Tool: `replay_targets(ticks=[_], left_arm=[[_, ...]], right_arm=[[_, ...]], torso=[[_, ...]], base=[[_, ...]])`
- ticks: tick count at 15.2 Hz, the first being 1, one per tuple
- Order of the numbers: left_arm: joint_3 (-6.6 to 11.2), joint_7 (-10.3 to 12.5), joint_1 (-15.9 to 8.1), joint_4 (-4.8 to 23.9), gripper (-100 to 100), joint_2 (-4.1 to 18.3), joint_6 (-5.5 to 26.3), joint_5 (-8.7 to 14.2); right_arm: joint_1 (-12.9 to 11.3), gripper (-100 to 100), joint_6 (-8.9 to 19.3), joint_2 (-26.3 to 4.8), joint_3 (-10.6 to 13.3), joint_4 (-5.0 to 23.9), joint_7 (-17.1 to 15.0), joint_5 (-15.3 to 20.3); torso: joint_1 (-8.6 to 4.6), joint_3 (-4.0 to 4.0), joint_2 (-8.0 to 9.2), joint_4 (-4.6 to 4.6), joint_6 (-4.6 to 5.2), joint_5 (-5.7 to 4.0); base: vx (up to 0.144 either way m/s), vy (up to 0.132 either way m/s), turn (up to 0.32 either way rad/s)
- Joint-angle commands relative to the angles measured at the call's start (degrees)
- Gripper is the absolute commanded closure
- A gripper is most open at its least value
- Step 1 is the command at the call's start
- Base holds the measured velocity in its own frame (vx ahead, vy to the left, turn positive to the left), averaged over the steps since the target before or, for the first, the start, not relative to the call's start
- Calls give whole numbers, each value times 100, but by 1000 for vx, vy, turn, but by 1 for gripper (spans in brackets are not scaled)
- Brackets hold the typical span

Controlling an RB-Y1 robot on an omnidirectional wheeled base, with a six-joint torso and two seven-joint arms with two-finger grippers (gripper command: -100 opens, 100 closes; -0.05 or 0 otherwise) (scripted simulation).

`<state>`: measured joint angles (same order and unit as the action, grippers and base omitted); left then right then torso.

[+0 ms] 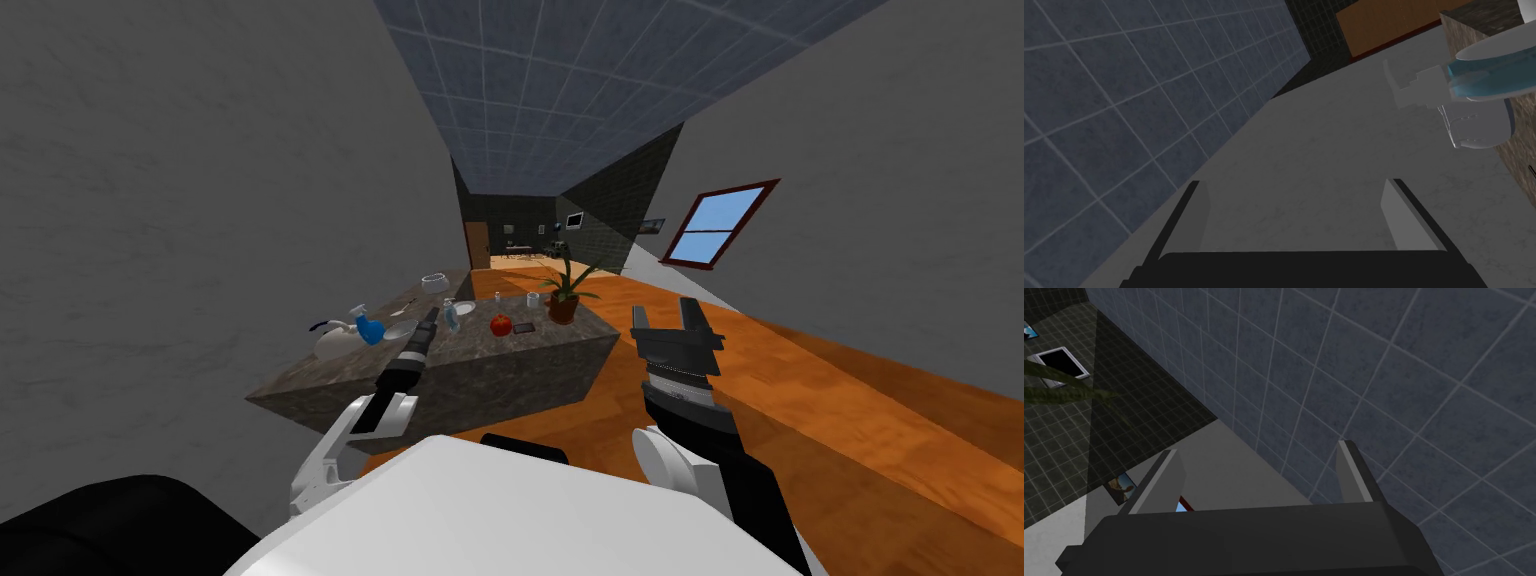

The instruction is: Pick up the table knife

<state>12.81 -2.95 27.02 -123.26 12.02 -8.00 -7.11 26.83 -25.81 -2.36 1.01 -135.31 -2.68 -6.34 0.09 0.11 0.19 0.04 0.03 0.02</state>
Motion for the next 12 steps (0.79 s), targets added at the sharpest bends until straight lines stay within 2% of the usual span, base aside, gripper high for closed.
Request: replay_targets(ticks=[1, 2, 3, 5, 6, 8, 9, 12], left_arm=[[82, -15, -4, 16, -100, 36, 286, -26], [82, -15, -4, 16, -100, 36, 309, -26], [214, -24, -38, 82, -100, 98, 485, -58], [214, -24, -38, 82, -100, 98, 643, -58], [349, -32, -73, 152, -100, 160, 780, -92], [349, -32, -73, 152, -100, 160, 994, -92], [486, -38, -112, 226, -100, 220, 1136, -129], [486, -38, -112, 226, -100, 220, 1359, -129]], right_arm=[[0, 0, 0, 0, 0, 0, 0, 0], [0, 0, 0, 0, 0, 0, 0, 0], [1, 0, 0, 0, 0, 0, 0, 0], [0, 0, 0, 0, 0, 0, 0, 0], [1, 0, 0, 0, 0, 0, 0, 0], [0, 0, 0, 0, 0, 0, 0, 0], [1, 0, 0, 0, 0, 0, 0, 0], [1, 0, 0, 0, 0, 0, 0, 0]], torso=[[0, 0, 0, 0, 0, 0], [-1, 1, 2, 0, -1, 0], [-1, 0, 0, 0, -3, 0], [-2, 2, 4, 1, 0, -1], [-1, 1, 1, 1, -3, 0], [-1, 0, -1, 0, 0, 0], [0, -1, -3, 0, -4, 0], [0, -1, -2, 0, -4, 0]], base=[[-57, -1, -208], [-42, 2, -99], [-56, -4, -195], [-51, 0, -176], [-43, -6, -204], [-42, -1, -157], [-40, -6, -236], [-38, -4, -90]])
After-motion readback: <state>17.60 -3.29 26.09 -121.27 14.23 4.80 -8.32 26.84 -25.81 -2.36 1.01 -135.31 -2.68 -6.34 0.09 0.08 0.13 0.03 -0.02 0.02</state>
